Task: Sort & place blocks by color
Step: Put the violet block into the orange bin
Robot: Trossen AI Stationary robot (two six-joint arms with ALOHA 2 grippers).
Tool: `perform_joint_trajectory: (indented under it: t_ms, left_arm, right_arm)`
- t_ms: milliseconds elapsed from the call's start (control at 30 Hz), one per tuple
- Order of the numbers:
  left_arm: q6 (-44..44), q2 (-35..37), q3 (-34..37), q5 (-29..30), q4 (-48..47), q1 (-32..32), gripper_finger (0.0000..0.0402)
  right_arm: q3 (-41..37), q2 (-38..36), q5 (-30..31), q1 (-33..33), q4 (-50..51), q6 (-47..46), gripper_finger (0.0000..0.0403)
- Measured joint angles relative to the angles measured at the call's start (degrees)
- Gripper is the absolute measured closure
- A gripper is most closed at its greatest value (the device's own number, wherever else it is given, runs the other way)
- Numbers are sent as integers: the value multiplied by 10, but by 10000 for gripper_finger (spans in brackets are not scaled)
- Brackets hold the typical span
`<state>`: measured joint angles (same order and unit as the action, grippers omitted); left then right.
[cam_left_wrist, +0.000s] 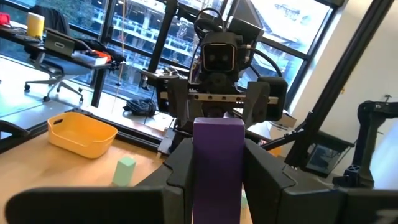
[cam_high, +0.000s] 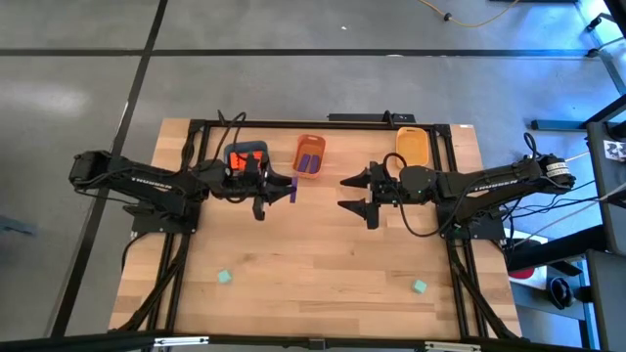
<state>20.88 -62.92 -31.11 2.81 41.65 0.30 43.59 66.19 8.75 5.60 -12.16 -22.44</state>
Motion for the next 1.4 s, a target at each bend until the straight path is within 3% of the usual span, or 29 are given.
perform_joint_trajectory:
  t_ms: [1067, 1200, 1400]
  left_arm:
    - [12, 0, 0, -4, 17, 2, 314]
    - [9, -3, -4, 13, 17, 2, 314]
    - [-25, -51, -47, 15, 18, 2, 314]
  right_arm:
    - [0, 3, -29, 0, -6, -42, 62]
    - [0, 27, -29, 0, -30, -42, 62]
    - [7, 107, -29, 0, -144, -42, 62]
